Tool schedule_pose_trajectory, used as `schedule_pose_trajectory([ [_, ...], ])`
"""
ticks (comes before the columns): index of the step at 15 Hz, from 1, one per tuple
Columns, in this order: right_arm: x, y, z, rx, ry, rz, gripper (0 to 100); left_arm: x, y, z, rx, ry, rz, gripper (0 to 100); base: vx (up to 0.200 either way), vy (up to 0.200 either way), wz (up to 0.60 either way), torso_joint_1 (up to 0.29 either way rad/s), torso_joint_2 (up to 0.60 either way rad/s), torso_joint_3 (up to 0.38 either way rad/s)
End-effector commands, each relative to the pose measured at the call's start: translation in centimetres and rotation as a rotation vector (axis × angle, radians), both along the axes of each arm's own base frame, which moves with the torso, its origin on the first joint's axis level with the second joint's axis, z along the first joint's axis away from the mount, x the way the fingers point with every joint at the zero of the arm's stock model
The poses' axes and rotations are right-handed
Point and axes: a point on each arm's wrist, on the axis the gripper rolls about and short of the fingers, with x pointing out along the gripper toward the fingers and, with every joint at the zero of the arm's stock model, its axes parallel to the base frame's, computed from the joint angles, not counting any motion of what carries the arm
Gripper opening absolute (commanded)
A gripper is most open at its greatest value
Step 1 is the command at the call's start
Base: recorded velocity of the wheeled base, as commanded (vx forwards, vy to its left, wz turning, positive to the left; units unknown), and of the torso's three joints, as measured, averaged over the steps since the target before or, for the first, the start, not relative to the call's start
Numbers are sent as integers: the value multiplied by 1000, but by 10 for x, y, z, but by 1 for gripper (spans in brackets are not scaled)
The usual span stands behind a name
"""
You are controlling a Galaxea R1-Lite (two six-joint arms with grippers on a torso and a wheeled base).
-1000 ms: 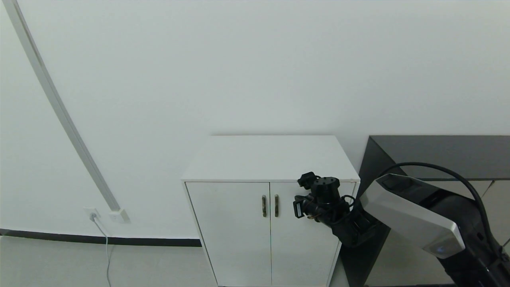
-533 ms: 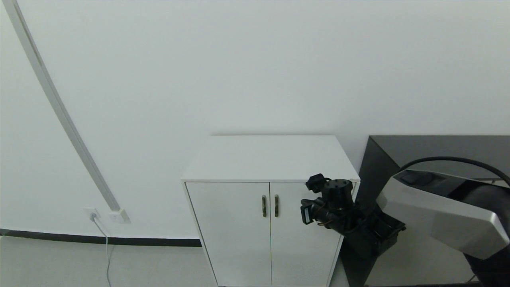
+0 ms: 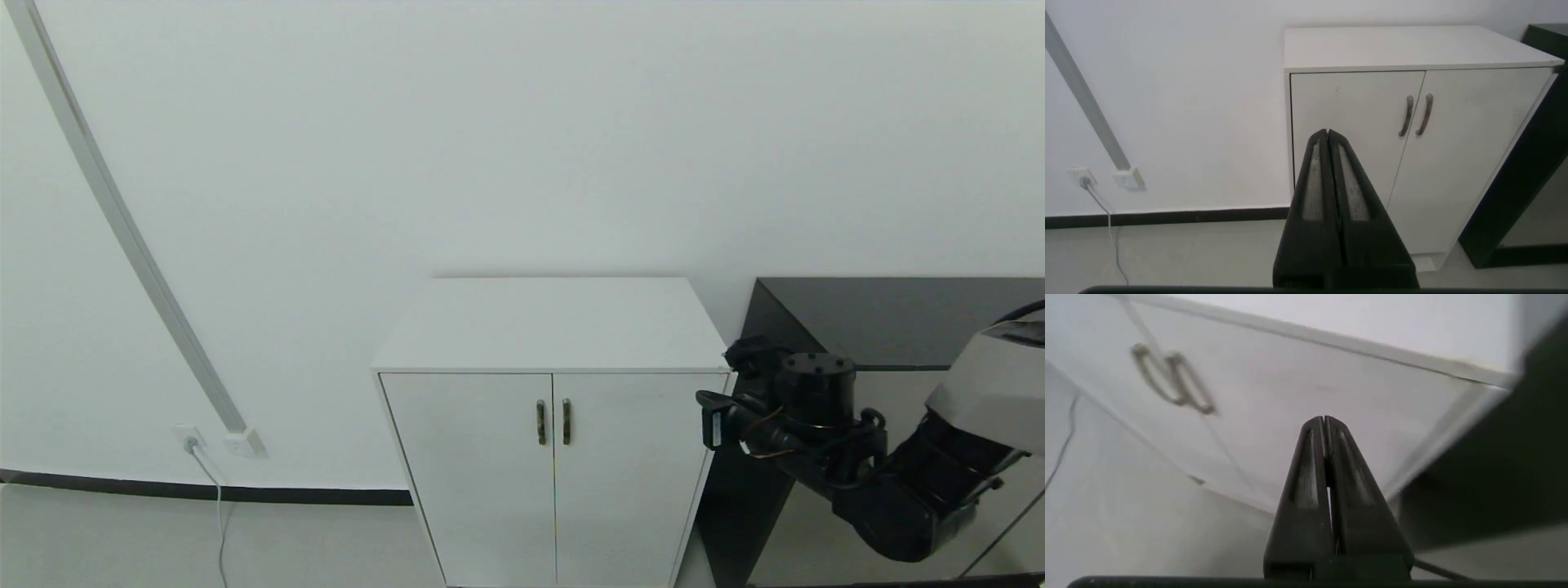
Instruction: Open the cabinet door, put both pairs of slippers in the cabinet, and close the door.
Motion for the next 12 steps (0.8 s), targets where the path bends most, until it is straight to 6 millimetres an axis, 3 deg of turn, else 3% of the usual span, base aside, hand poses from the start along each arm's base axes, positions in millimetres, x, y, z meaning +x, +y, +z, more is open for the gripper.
schedule_pose_trajectory([
  [1, -13, -23, 15, -5, -20, -87, 0, 0, 0, 0, 0, 0, 0, 0, 0, 0, 0, 0, 0, 0],
  [6, -37, -72, 26, -30, -24, -262, 0, 0, 0, 0, 0, -1, 0, 0, 0, 0, 0, 0, 0, 0],
  [9, -66, -99, 41, -35, -48, -331, 0, 0, 0, 0, 0, 2, 0, 0, 0, 0, 0, 0, 0, 0],
  [12, -93, -113, 48, -43, -62, -365, 0, 0, 0, 0, 0, 0, 0, 0, 0, 0, 0, 0, 0, 0],
])
